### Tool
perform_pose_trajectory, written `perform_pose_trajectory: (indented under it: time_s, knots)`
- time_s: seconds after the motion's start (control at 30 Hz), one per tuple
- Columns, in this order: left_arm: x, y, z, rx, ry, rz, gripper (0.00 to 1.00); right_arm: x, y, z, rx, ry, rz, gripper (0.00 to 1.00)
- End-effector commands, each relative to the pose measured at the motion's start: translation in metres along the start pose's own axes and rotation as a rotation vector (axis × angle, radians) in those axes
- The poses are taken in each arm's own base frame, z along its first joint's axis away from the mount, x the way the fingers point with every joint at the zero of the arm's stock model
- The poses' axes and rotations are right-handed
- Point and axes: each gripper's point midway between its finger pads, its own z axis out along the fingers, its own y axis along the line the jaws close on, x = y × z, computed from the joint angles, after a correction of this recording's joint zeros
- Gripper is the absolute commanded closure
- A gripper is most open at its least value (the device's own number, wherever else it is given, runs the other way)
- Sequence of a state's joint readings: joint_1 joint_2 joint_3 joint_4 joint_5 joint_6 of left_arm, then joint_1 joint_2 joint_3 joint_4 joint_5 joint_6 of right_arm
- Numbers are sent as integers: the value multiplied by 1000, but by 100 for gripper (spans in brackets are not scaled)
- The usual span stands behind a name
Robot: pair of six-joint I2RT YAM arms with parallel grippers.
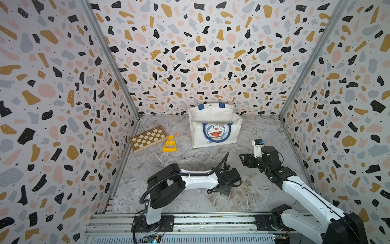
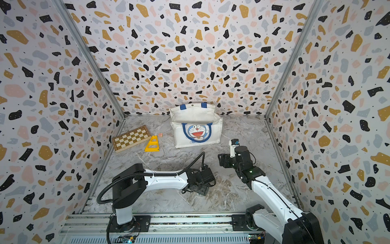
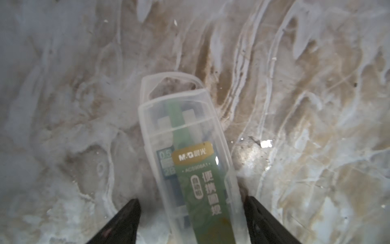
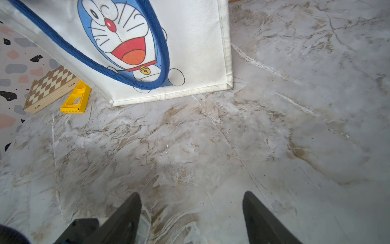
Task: Put the compass set into the canvas bag
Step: Pick up the compass set at the center of the board.
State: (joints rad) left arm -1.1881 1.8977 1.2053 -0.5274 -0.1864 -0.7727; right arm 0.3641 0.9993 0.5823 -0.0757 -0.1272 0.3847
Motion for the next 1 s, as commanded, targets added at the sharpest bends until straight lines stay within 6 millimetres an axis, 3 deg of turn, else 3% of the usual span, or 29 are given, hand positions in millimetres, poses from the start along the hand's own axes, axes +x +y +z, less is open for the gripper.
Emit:
perform_pose_trajectory:
  time_s: [0.0,0.2,0.33,0.43,0.67,0.83,0.97]
  knots:
    - [-2,1,-5,-18,-28,-6,34,-6,7,-3,-36,-26,1,22]
    - [-21,5,-30,33,-181,28,57,-3,24,2,-130,11,12,22]
    - [-29,4,-47,86,-281,86,62,-1,45,1,-256,39,23,21]
    - [-35,1,-65,152,-378,165,66,3,75,-8,-437,67,-3,19]
    - [-46,7,-106,190,-579,307,68,32,127,-18,-666,192,-31,12]
    - [-48,13,-115,184,-622,314,68,51,138,-16,-753,266,18,23]
    - [-47,12,-114,193,-627,308,69,57,145,-22,-822,287,51,41]
